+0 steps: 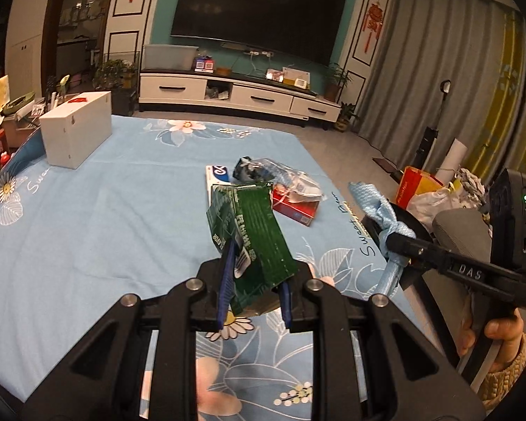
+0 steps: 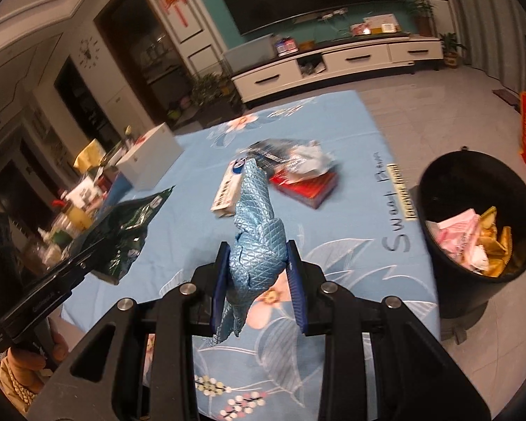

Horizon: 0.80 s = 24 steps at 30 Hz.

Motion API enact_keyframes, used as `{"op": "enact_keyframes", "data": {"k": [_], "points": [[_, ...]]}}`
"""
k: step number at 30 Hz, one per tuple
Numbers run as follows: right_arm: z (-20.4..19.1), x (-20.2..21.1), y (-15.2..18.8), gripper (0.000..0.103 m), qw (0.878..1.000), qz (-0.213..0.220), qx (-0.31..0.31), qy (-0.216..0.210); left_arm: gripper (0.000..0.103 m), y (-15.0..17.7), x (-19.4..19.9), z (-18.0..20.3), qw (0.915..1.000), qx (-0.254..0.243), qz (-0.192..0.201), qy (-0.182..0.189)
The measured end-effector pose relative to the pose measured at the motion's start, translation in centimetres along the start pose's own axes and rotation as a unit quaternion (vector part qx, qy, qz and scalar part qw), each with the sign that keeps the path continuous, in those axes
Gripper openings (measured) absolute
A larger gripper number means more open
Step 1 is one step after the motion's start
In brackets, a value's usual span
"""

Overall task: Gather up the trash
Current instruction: 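Lift the green wrapper and blue cloth and carry them over the black bin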

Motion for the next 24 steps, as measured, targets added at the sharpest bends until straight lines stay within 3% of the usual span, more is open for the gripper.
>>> {"op": "enact_keyframes", "data": {"k": [12,24], "points": [[7.2,4.3,-0.4,0.032,0.996,0.049,-0.063,0.046,0.022,-1.1,-2.7,6.7,0.9974,-0.061,-0.013,0.037],[11.8,5.7,-0.1,0.032,0.990,0.066,-0.104,0.066,0.022,-2.2,-5.4,12.7,0.9909,-0.110,-0.028,0.073]]}}
Point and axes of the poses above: each gripper's, at about its wrist camera, not at the fingertips, and x roughly against the way its jaws point, z to its right, y to its underside, the point moved 9 cm from there along -x, roughly the way its jaws point, and after that the axes turned 8 degrees about -z, right-handed, at the moved point
